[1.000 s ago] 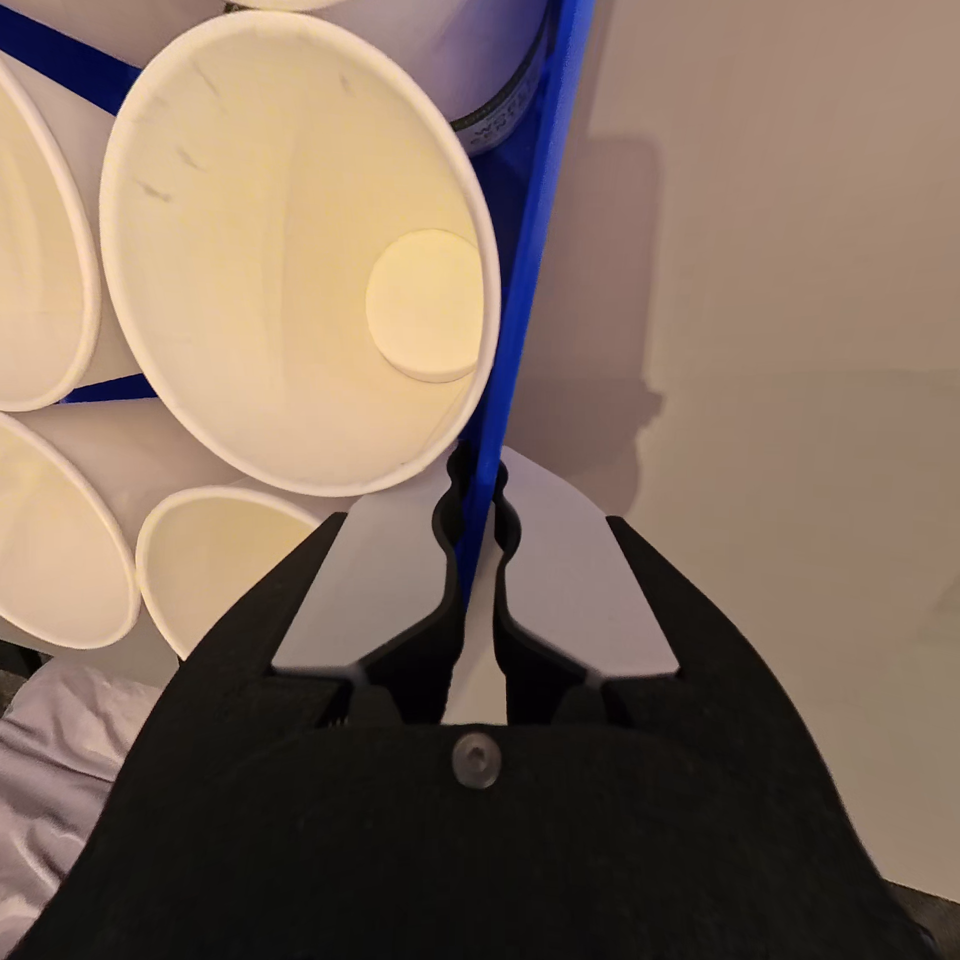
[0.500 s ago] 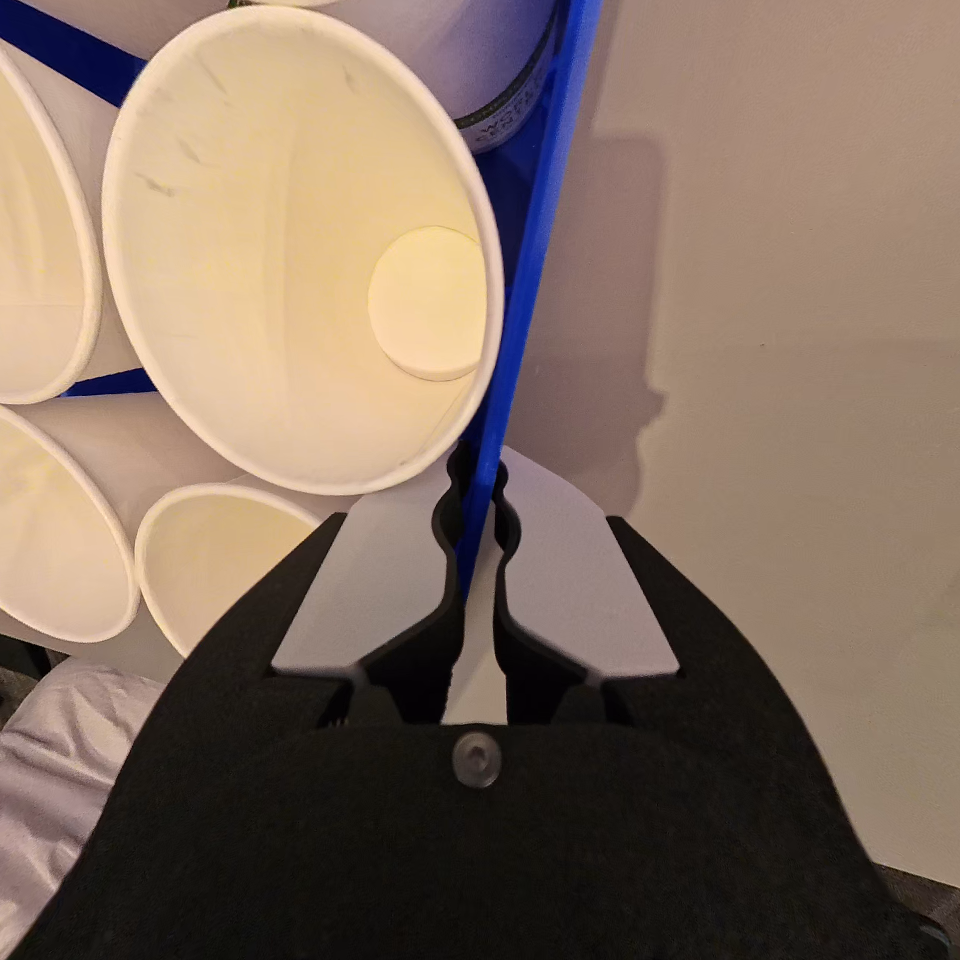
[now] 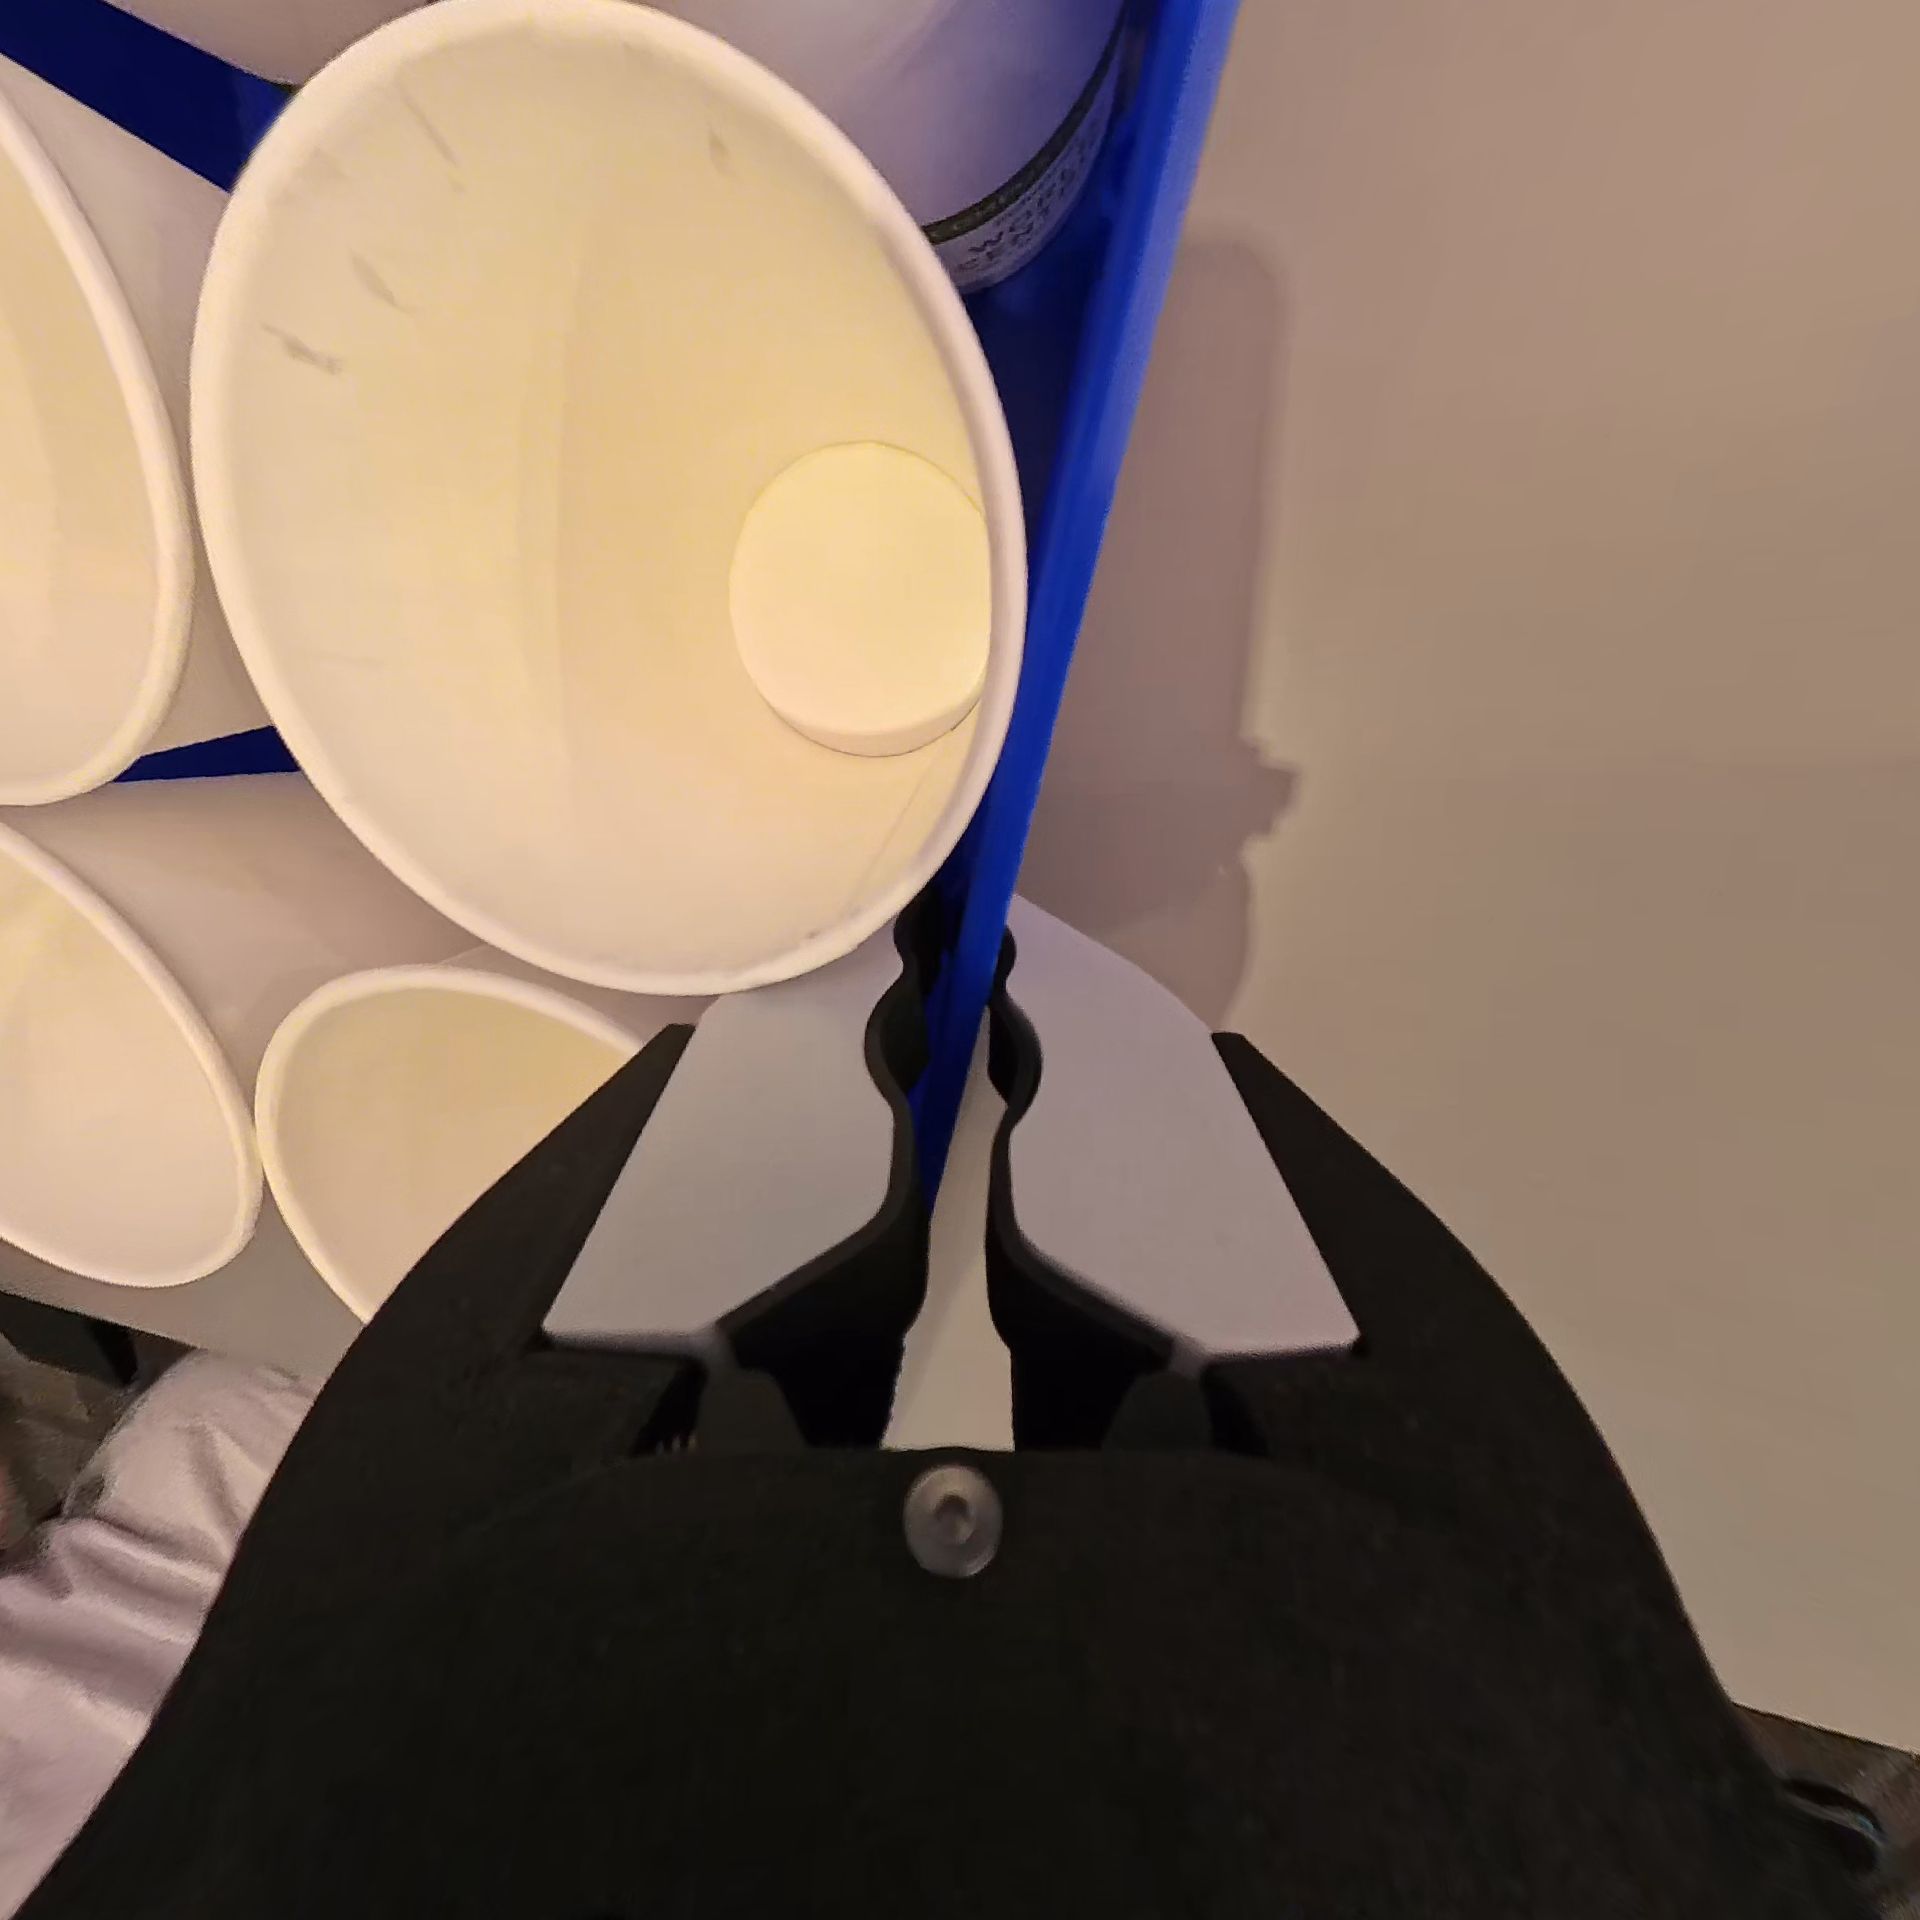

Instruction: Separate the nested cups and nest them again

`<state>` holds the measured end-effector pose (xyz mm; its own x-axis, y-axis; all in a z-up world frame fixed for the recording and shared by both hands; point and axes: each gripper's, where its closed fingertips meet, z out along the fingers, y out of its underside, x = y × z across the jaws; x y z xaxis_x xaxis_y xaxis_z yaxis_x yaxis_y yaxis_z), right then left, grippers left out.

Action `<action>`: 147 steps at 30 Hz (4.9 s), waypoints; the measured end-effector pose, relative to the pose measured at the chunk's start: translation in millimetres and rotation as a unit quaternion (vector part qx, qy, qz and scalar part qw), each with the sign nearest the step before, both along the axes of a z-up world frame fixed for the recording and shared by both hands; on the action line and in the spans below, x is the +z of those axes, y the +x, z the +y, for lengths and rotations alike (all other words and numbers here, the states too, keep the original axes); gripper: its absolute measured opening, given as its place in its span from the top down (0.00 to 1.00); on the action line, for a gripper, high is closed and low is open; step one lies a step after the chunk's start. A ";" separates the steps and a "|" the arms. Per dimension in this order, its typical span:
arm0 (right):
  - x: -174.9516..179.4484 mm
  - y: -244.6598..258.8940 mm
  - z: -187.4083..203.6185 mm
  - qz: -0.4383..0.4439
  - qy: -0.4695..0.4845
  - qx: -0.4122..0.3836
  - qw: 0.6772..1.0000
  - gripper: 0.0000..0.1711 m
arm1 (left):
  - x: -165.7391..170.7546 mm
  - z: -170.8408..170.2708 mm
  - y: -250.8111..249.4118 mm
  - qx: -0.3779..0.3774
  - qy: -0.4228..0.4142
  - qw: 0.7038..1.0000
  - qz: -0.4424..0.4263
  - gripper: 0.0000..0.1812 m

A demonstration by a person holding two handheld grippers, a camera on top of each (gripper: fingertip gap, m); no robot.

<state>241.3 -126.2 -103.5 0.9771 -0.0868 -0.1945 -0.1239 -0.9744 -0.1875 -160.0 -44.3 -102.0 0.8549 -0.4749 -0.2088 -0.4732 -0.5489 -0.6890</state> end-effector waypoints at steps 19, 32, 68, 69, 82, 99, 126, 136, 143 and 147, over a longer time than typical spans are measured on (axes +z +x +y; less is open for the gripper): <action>0.1 -68.8 37.5 -0.006 0.017 0.020 1.000 0.96 | 3.2 -27.1 98.0 -0.064 -0.009 0.993 -0.100 0.79; 0.0 -60.2 35.9 0.010 0.028 0.024 0.999 0.96 | 71.2 -58.5 28.6 -0.087 0.063 0.987 -0.124 0.68; 32.8 26.6 16.2 0.026 0.034 -0.019 0.999 0.95 | 67.9 -48.0 -165.3 0.028 0.062 0.988 -0.140 0.69; 32.1 26.9 15.4 0.028 0.034 -0.019 0.999 0.95 | 68.0 -48.3 -165.4 0.028 0.063 0.988 -0.138 0.69; 55.5 21.9 15.7 0.057 0.052 -0.023 0.997 0.96 | 77.5 -50.8 -170.2 0.032 0.072 0.988 -0.133 0.69; 196.1 -172.1 96.9 0.036 0.075 0.133 0.988 0.95 | 88.2 -69.6 -261.9 0.116 0.097 0.974 -0.166 0.69; 66.3 -612.7 213.5 0.161 0.062 0.334 0.927 0.96 | 68.8 -113.8 -427.7 0.244 0.085 0.955 -0.144 0.69; 13.5 -605.7 226.8 0.118 0.069 0.294 0.946 0.95 | 54.8 -107.9 -419.4 0.233 0.070 0.959 -0.145 0.69; 11.0 -603.8 232.5 0.088 0.113 0.321 0.936 0.95 | 49.3 -104.3 -409.6 0.223 0.061 0.962 -0.143 0.69; 47.8 -580.6 244.4 0.019 0.190 0.346 0.919 0.79 | 47.6 -104.5 -407.5 0.219 0.060 0.963 -0.142 0.68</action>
